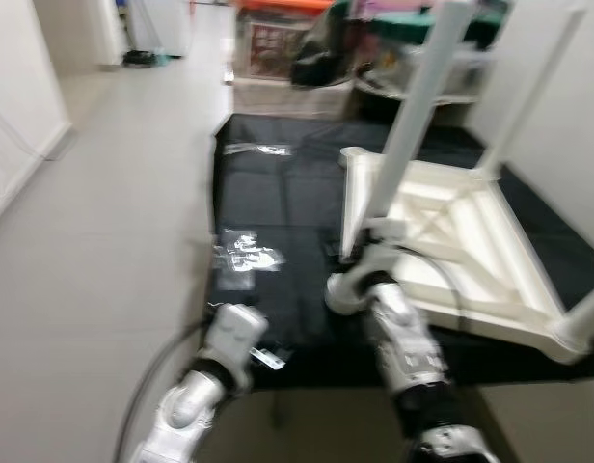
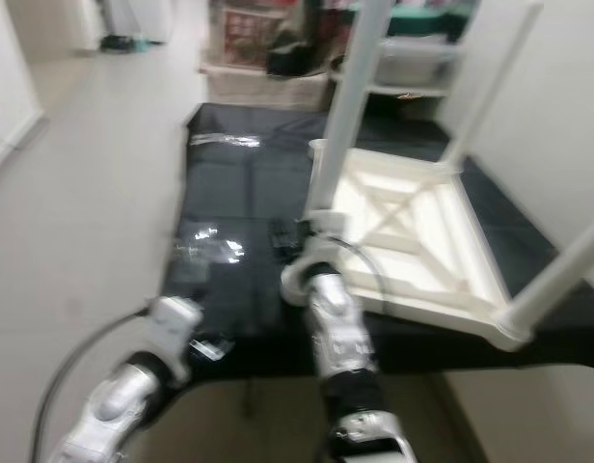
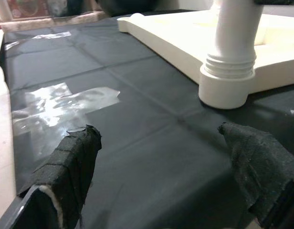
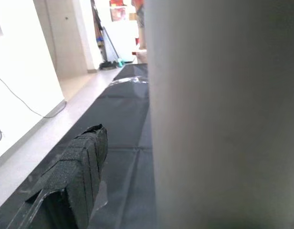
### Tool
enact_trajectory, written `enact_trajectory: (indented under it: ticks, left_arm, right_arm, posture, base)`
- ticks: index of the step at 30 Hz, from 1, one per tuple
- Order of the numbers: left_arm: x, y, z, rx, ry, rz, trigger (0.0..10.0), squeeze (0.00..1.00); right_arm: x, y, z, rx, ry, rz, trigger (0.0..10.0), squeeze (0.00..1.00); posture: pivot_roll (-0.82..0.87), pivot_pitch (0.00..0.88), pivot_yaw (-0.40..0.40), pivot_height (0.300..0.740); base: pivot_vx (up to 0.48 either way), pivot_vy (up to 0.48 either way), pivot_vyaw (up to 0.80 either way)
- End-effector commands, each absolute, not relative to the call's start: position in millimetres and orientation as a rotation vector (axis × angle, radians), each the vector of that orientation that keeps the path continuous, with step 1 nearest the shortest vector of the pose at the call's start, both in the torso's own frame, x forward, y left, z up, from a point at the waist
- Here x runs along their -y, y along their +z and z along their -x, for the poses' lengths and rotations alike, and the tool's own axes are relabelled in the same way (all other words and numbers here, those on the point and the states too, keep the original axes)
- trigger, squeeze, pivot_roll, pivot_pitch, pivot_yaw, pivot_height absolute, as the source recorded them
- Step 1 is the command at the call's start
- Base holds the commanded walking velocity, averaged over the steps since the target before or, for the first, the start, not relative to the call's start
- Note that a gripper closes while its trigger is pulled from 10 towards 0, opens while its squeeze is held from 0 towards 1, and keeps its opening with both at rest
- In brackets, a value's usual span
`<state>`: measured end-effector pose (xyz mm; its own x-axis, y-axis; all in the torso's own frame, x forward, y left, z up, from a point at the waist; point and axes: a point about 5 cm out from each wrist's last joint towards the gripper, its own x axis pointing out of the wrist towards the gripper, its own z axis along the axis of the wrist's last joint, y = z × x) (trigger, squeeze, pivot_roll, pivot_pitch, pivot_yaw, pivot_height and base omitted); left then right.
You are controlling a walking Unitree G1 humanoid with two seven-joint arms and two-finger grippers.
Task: Building children table
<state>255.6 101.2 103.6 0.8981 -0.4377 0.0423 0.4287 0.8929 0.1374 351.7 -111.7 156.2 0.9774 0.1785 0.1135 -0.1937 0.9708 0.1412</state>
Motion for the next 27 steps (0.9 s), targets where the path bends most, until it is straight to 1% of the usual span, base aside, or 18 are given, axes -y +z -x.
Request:
enact_trajectory:
  ticks: [1, 7, 11, 13, 14, 17, 18, 23, 26, 27]
  left_arm:
    - [-92.6, 103.4, -254.4, 0.073, -0.48, -0.115, 10.0, 0.0]
    - [-92.0, 103.3, -254.6, 0.072, -0.482, -0.114, 10.0, 0.0]
    - [-91.5, 103.2, -254.4, 0.071, -0.482, -0.113, 10.0, 0.0]
    - [-91.5, 103.2, -254.4, 0.071, -0.482, -0.113, 10.0, 0.0]
    - [-91.5, 103.3, -254.1, 0.071, -0.483, -0.112, 10.0, 0.0]
    - [-91.3, 103.7, -253.0, 0.072, -0.482, -0.11, 10.0, 0.0]
    - [-91.2, 104.3, -251.9, 0.073, -0.48, -0.109, 10.0, 0.0]
    - [-91.3, 105.6, -249.6, 0.076, -0.477, -0.107, 10.0, 0.0]
    - [-92.7, 109.3, -243.0, 0.081, -0.473, -0.103, 10.0, 0.0]
    - [-93.2, 110.4, -240.1, 0.08, -0.473, -0.102, 10.0, 0.0]
  right_arm:
    - [115.1, 154.1, -350.2, 0.091, 0.189, -0.161, 10.0, 0.0]
    - [116.5, 153.7, -350.3, 0.087, 0.199, -0.152, 10.0, 0.0]
    - [115.7, 152.3, -353.5, 0.065, 0.273, -0.153, 10.0, 0.0]
    - [115.7, 152.3, -353.5, 0.065, 0.273, -0.153, 10.0, 0.0]
    - [114.5, 152.9, -356.4, 0.054, 0.316, -0.16, 10.0, 0.0]
    - [114.7, 155.7, -363.2, 0.047, 0.353, -0.135, 10.0, 0.0]
    - [116.5, 160.7, -371.4, 0.043, 0.358, -0.111, 10.0, 0.0]
    - [120.4, 168.7, -381.0, 0.043, 0.337, -0.083, 10.0, 0.0]
    - [130.4, 179.4, -391.8, 0.045, 0.228, -0.095, 10.0, 0.0]
    - [130.5, 182.2, -393.7, 0.04, 0.249, -0.116, 10.0, 0.0]
  posture:
    - [0.14, 0.0, -0.111, 0.74]
    - [0.14, 0.0, -0.106, 0.74]
    - [0.14, 0.0, -0.107, 0.74]
    - [0.14, 0.0, -0.107, 0.74]
    - [0.14, 0.0, -0.108, 0.74]
    - [0.14, 0.0, -0.119, 0.74]
    - [0.15, 0.0, -0.122, 0.74]
    - [0.15, 0.0, -0.13, 0.74]
    - [0.15, 0.0, -0.134, 0.74]
    - [0.15, 0.0, -0.136, 0.74]
  base:
    - [0.0, 0.0, 0.0]
    - [0.0, 0.0, 0.0]
    - [0.0, 0.0, 0.0]
    - [0.0, 0.0, 0.0]
    - [0.0, 0.0, 0.0]
    - [0.0, 0.0, 0.0]
    - [0.0, 0.0, 0.0]
    - [0.0, 0.0, 0.0]
    - [0.0, 0.0, 0.0]
    - [0.0, 0.0, 0.0]
